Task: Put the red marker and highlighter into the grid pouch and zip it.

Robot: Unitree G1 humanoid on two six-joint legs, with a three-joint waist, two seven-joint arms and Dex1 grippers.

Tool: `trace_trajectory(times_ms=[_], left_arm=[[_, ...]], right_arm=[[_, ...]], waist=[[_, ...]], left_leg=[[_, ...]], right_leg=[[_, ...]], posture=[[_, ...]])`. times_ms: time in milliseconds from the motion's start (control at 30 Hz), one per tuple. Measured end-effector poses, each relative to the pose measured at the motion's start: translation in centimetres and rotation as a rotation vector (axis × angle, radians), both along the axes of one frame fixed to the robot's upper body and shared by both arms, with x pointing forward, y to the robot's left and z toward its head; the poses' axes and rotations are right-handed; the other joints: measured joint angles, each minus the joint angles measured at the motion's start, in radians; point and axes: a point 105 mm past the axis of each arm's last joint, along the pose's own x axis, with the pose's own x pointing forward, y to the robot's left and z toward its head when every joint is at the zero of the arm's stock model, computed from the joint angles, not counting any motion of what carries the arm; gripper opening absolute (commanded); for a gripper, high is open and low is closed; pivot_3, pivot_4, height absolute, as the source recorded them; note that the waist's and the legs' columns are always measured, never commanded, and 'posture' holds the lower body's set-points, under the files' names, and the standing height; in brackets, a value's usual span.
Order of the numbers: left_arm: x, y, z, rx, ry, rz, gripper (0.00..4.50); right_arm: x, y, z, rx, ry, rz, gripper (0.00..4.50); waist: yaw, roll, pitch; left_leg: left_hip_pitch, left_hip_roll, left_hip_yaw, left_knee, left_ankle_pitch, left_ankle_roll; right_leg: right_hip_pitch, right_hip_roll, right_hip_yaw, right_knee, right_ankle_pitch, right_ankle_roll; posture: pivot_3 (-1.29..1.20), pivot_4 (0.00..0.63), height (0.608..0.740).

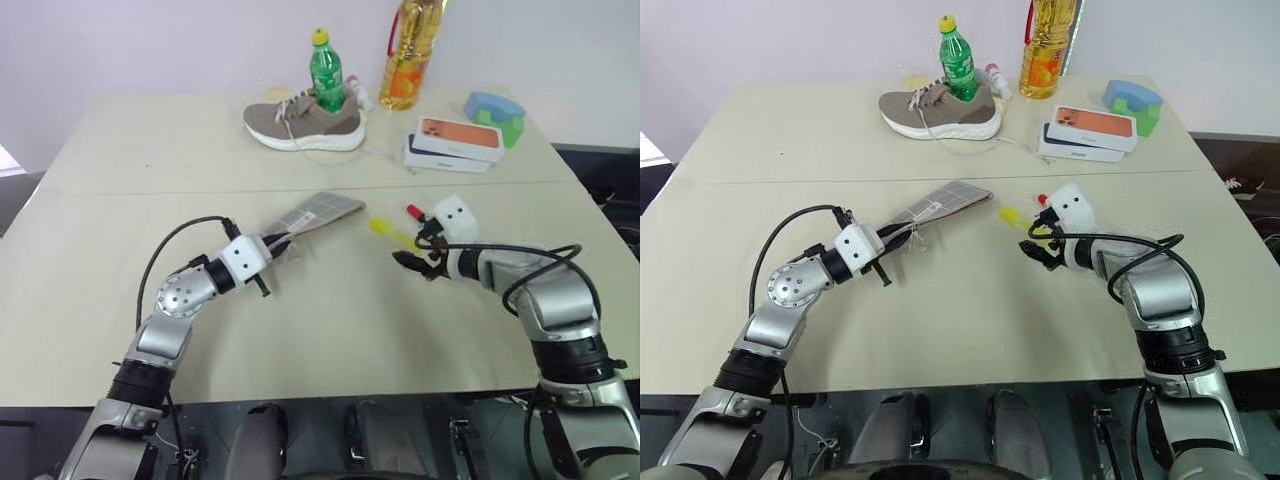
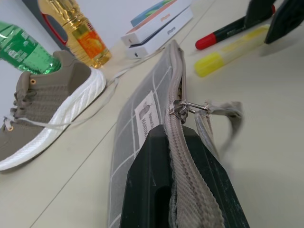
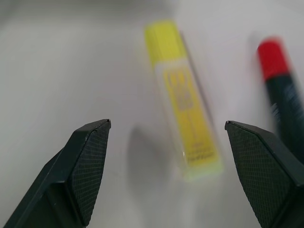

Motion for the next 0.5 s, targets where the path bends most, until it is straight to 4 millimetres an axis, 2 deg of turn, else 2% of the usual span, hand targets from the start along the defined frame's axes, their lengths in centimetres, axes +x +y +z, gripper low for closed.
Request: trace_trajectory(times_ms=[100, 133, 200, 333, 367, 500], left_arm=[[0.05, 0.01, 0.06, -0.007, -0.003, 0.006, 0.0], [0.06, -0.02, 0.07, -0.01, -0.003, 0.007, 0.0], [0.08, -0.1, 0.07, -0.02, -0.004, 0.013, 0.0], [0.01, -0.24, 0.15, -0.032, -0.009, 0.016, 0.0], [0.0, -0.27, 0.18, -0.034, -0.01, 0.017, 0.0], [0.05, -0.44, 0.26, -0.05, -0.012, 0.021, 0.0]], right_arm=[[0.26, 0.01, -0.5, 0.019, 0.018, -0.006, 4.0], [0.32, 0.0, -0.68, 0.022, 0.024, -0.009, 3.76], [0.57, 0.09, -1.02, 0.038, 0.033, -0.019, 3.1], [0.83, -0.04, -0.99, 0.041, 0.028, -0.027, 1.02], [0.85, -0.01, -0.97, 0.042, 0.026, -0.025, 0.82], [0.61, 0.09, -0.18, -0.009, -0.036, 0.028, 0.84]], waist=[[-0.001, 0.0, 0.0], [-0.002, 0.0, 0.0], [-0.003, 0.0, 0.0], [-0.003, 0.0, 0.0], [-0.003, 0.0, 0.0], [-0.002, 0.0, 0.0]], left_leg=[[0.0, 0.0, 0.0, 0.0, 0.0, 0.0], [0.0, 0.0, 0.0, 0.0, 0.0, 0.0], [0.0, 0.0, 0.0, 0.0, 0.0, 0.0], [0.0, 0.0, 0.0, 0.0, 0.0, 0.0], [0.0, 0.0, 0.0, 0.0, 0.0, 0.0], [0.0, 0.0, 0.0, 0.0, 0.0, 0.0]], right_leg=[[0.0, 0.0, 0.0, 0.0, 0.0, 0.0], [0.0, 0.0, 0.0, 0.0, 0.0, 0.0], [0.0, 0.0, 0.0, 0.0, 0.0, 0.0], [0.0, 0.0, 0.0, 0.0, 0.0, 0.0], [0.0, 0.0, 0.0, 0.0, 0.0, 0.0], [0.0, 0.0, 0.0, 0.0, 0.0, 0.0]], posture=[[0.0, 0.15, 0.74], [0.0, 0.15, 0.74], [0.0, 0.15, 0.74], [0.0, 0.15, 0.74], [0.0, 0.15, 0.74], [0.0, 0.15, 0.74]])
